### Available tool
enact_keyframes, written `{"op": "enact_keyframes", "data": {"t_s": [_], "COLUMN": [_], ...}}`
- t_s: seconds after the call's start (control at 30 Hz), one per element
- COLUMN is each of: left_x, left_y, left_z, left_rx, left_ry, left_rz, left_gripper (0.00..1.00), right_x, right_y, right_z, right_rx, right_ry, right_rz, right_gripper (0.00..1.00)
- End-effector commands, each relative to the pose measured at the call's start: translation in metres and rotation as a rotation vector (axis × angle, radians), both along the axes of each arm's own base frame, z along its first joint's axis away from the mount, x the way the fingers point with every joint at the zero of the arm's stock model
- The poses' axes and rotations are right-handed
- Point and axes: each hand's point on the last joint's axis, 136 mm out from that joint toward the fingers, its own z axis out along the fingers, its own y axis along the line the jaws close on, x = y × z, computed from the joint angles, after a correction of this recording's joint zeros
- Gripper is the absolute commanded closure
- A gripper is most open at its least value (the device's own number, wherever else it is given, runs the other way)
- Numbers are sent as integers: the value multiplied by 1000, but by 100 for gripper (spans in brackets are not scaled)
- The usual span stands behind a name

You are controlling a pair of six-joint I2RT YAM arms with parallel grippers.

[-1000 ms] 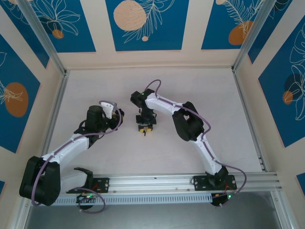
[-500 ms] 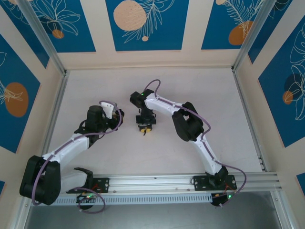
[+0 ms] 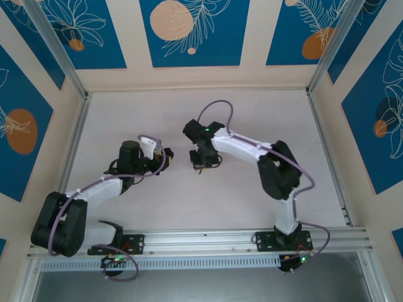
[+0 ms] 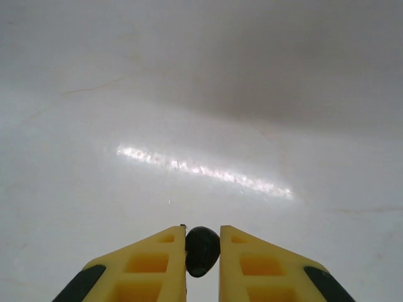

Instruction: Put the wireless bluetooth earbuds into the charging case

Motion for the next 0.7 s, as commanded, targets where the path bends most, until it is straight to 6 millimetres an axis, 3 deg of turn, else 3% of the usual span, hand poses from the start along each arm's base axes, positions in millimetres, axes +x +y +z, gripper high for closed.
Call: {"op": "enact_keyframes", "data": {"t_s": [0.0, 0.3, 0.47, 0.67], "left_x": [-13, -44, -45, -44], "left_y": [-32, -82, -95, -104], "left_z": [21, 27, 26, 28], "left_rx": [-116, -124, -121, -136], "left_ry": [-96, -256, -281, -284], "left_rz": [-162, -404, -436, -444], "left_gripper": [78, 77, 77, 77], "right_x": [17, 12, 7, 7], "right_y": [-6, -18, -14, 2], "right_z": [33, 86, 105, 113], "right_rx": [48, 133, 176, 197], "right_ry": [-188, -394, -464, -514], "right_rz": [47, 132, 164, 219], "right_gripper": [84, 84, 84, 84]}}
